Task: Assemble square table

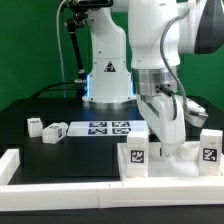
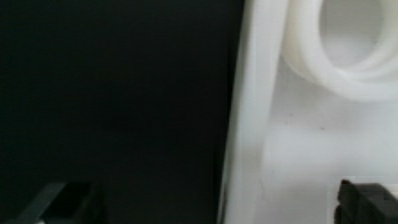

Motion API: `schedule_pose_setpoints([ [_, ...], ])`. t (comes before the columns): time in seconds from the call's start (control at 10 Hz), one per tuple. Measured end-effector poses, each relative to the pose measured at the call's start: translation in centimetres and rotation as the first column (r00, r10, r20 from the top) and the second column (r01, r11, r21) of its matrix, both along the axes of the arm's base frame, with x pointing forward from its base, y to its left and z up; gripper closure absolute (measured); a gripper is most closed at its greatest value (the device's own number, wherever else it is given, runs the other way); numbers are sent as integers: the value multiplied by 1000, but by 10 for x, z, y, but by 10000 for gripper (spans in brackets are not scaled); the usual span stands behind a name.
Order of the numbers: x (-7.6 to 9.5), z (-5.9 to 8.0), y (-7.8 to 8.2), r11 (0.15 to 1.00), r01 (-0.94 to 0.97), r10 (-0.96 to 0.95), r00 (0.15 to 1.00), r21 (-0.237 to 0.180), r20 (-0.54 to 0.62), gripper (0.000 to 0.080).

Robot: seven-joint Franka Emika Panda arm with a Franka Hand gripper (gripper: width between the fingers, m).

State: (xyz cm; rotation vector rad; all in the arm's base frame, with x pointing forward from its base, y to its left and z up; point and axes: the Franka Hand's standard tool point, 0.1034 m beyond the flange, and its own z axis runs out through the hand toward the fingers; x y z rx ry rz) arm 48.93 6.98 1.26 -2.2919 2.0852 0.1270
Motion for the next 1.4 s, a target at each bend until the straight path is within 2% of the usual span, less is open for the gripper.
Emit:
schedule_pose_setpoints([
  [0.2, 0, 0, 0, 1000, 0, 0, 1000, 0, 0, 407],
  [0.3, 0, 0, 0, 1000, 0, 0, 1000, 0, 0, 407],
  [0.4, 0, 0, 0, 1000, 0, 0, 1000, 0, 0, 590],
  [0.5, 1, 0, -1, 1000, 4, -4, 1000, -1, 2, 720],
  [1.2, 1, 0, -4, 1000, 13, -13, 1000, -4, 6, 728],
  [1.3, 0, 1, -8, 1000, -9, 9, 1000, -3, 11, 728],
  [1.4, -7, 2, -22, 999, -51, 51, 998, -4, 30, 728],
])
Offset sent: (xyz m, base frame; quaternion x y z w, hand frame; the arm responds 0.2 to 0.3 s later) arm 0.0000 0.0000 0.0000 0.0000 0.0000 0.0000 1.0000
